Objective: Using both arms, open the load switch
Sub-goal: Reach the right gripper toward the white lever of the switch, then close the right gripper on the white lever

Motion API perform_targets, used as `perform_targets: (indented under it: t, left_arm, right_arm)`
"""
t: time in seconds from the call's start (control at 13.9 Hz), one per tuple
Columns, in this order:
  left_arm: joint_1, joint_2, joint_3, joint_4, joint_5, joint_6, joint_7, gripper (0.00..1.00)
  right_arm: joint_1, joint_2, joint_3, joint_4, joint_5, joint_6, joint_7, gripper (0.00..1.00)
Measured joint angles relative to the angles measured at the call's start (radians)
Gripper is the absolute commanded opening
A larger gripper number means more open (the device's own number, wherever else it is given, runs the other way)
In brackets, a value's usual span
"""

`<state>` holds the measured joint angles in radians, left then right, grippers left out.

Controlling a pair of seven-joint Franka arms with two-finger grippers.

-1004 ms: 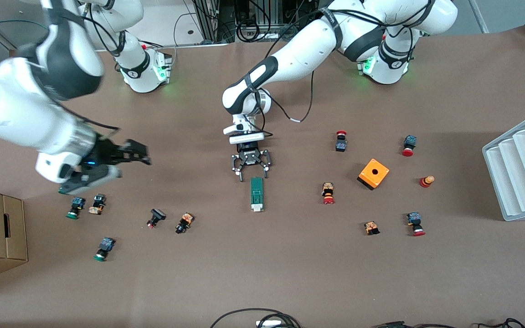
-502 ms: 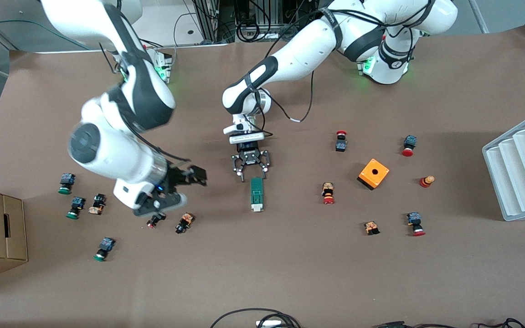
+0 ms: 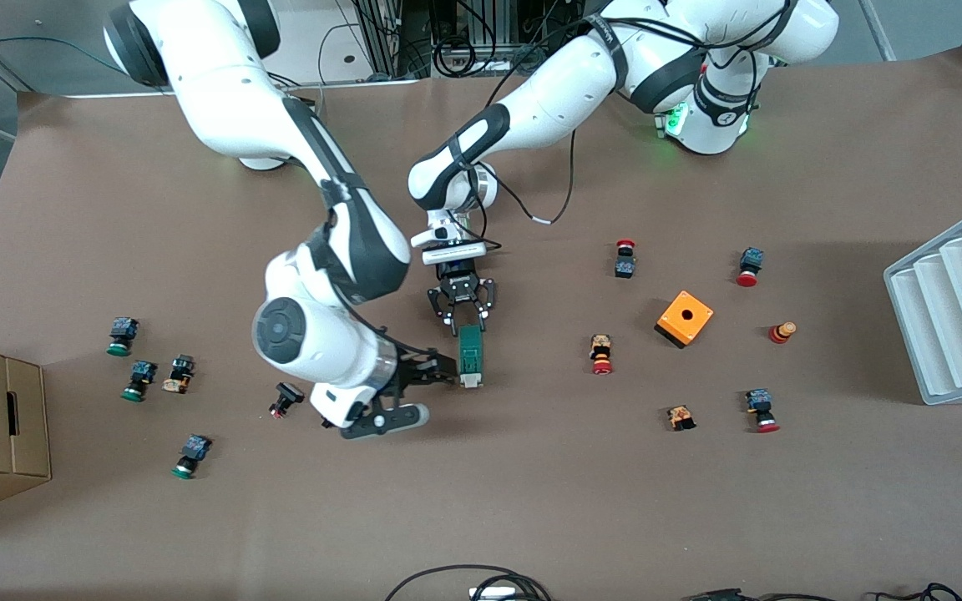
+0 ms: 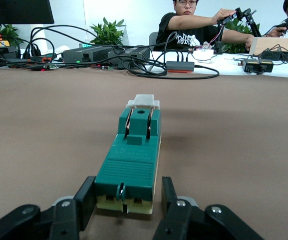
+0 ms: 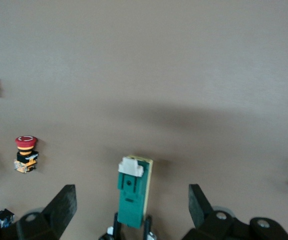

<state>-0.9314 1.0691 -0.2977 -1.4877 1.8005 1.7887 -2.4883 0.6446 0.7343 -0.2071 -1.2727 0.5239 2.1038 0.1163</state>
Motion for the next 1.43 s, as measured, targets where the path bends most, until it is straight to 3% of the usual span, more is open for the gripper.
perform_targets:
  t: [0.29,0.65,0.86,1.43]
  left_arm:
    - [0.001,0.000,0.000,-0.001,-0.004,-0.004,0.000,0.52]
    - [0.001,0.000,0.000,-0.001,-0.006,-0.006,0.000,0.53]
    - [0.001,-0.001,0.000,0.000,-0.005,-0.005,0.000,0.55]
    - [0.001,-0.001,0.000,0.000,-0.005,-0.005,0.000,0.54]
  right_arm:
    - [0.003,0.078,0.049,0.022,0.000,0.096,-0.050,1.00]
    - [-0.018,0.090,0.049,0.036,0.000,-0.022,-0.055,1.00]
    - [-0.028,0.100,0.067,0.053,0.004,-0.023,0.040,1.00]
    - [-0.026,0.221,0.103,0.126,0.054,0.102,0.002,0.97]
